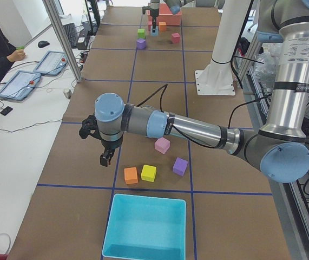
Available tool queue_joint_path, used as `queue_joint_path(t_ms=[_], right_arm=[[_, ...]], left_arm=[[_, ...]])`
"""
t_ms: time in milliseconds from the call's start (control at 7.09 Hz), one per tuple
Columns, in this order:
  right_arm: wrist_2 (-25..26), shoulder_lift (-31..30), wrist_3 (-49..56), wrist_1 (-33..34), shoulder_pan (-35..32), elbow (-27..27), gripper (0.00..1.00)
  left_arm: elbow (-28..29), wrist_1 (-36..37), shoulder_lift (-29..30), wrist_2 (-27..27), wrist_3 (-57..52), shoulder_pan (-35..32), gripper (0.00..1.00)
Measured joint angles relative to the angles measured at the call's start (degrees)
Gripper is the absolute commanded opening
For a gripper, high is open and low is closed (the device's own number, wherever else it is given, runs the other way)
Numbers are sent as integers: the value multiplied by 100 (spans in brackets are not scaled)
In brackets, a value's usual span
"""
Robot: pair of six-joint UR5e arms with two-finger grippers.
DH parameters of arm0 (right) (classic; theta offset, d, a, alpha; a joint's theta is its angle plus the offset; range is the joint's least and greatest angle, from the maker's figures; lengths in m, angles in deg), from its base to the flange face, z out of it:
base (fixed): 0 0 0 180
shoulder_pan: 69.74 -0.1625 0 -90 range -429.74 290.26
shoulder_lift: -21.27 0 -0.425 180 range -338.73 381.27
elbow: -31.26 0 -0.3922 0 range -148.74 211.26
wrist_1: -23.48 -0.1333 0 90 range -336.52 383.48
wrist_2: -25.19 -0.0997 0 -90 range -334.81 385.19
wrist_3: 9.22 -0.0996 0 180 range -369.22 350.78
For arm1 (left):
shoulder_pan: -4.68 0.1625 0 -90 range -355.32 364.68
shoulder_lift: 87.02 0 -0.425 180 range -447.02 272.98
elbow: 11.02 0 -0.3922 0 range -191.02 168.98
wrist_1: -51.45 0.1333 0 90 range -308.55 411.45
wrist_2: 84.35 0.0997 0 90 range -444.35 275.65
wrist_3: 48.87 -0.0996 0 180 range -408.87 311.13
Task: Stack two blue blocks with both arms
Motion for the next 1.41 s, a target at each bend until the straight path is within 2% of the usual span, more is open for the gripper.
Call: queue_joint_path(t_ms=[282,564,988,1411], right_arm=[[246,1481,-881,1178,455,-67,63],[904,2677,-1714,1919,1260,-44,63],[1904,3539,-2406,2175,2357,398,62],[2443,4126,-2906,2149,3075,1191,62]], left_arm=[[-7,6,-8,0,6,-4,98],[19,14,-14,0,7,-2,98],[57,20,-16,0,7,0,98],[65,16,-16,0,7,0,98]])
